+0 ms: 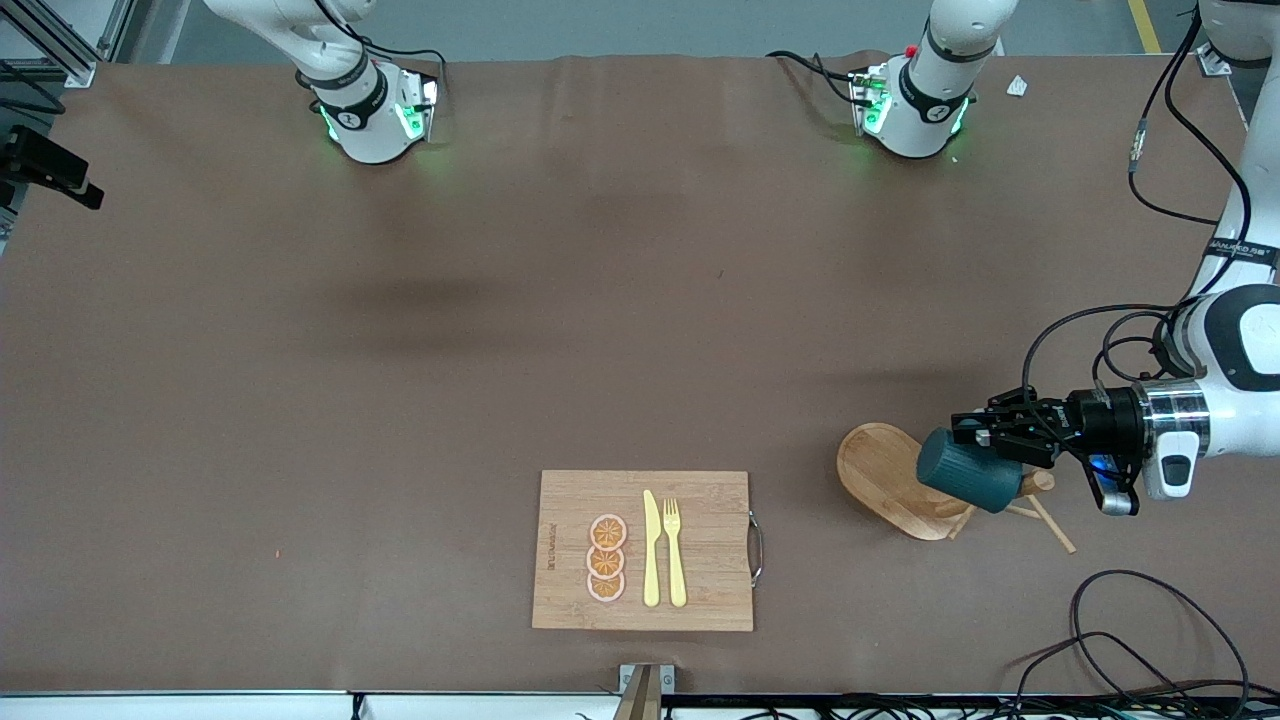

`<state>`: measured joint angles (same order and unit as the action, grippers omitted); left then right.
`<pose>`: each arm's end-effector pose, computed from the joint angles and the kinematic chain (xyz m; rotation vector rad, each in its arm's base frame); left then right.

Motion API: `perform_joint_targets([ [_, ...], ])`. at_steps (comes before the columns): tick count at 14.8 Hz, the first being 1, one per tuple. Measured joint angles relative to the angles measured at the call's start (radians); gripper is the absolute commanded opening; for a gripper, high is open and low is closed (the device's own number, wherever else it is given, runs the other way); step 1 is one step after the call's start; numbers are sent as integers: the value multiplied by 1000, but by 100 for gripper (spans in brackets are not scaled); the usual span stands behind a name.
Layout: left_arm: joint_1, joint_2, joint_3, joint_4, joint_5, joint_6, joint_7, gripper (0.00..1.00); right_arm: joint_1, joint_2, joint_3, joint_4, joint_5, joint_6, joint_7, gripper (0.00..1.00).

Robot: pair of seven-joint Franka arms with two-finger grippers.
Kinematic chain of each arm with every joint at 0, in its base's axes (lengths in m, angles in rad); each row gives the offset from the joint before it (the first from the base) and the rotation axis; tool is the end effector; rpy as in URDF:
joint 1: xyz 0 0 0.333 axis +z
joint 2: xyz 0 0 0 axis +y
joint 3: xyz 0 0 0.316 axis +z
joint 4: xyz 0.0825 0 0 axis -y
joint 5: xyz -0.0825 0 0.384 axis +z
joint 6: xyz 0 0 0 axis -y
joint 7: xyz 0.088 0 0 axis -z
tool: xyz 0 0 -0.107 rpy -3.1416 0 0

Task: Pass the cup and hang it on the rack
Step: 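Open the left gripper and draw it back from the hung mug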

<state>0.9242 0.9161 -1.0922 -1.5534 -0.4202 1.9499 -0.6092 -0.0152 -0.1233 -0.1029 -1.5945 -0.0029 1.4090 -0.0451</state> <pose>0.6820 0.0172 0.3485 1.8541 0.7905 -0.5905 0.4943 -0.0628 0.6644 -3.1233 0.1128 0.0967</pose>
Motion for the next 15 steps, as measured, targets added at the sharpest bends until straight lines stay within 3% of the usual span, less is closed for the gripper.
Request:
perform_joint_targets([
  [3, 0, 0, 0, 0, 0, 0, 0, 56, 0, 0, 0, 0, 0, 0, 0, 100],
  [5, 0, 0, 0, 1, 0, 0, 0, 100, 0, 0, 0, 0, 0, 0, 0, 100],
  [10, 4, -18, -19, 16, 0, -13, -53, 100, 0, 0, 0, 0, 0, 0, 0, 100],
  [13, 12, -77, -55, 29, 11, -42, -124, 100, 0, 1, 0, 0, 0, 0, 0, 100],
  [15, 14, -136, -76, 49, 78, -77, -144, 100, 0, 1, 0, 0, 0, 0, 0, 100],
])
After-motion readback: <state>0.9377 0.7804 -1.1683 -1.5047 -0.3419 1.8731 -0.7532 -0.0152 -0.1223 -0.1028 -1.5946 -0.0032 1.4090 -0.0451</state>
